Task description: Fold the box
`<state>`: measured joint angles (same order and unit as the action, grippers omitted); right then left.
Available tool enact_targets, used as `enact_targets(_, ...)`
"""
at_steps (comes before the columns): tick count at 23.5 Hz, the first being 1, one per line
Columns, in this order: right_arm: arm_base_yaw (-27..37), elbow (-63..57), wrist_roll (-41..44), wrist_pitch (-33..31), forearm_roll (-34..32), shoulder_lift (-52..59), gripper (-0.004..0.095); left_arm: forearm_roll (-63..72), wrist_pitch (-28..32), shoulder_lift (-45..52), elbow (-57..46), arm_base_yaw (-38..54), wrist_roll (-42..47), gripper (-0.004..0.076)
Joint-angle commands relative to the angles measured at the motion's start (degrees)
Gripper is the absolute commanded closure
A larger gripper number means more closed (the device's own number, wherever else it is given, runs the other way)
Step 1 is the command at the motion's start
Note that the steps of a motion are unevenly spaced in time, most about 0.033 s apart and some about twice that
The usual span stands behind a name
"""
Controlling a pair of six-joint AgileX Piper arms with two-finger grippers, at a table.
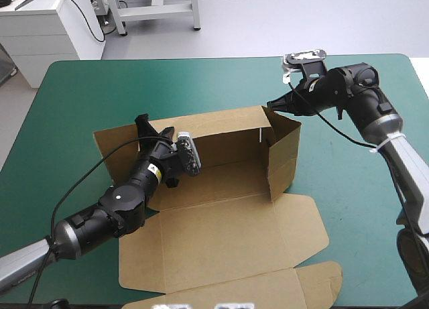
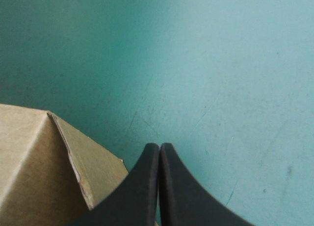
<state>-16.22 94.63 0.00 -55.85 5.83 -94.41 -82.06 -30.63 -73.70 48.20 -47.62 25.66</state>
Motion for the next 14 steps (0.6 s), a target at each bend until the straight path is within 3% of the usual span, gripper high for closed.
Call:
enact_targets(1,0.41,1.84,-2.6,0.04,2.38,1.45,0.0929,1.63,-0.07,1.47,1.35,-0.13,-0.91,0.0731)
enact_targets(8,0.41,-1.34,-7.79,-5.96,5.95,1.54,0.0929,1.71,-0.59,1.47,1.35,-0.13,-0.91,0.0731)
enact_targets(14,0.41,-10.25,-11.91,3.21,11.65,6.32,0.0929,3.73,-0.59,1.47,1.35,-0.13,-3.37,0.0731)
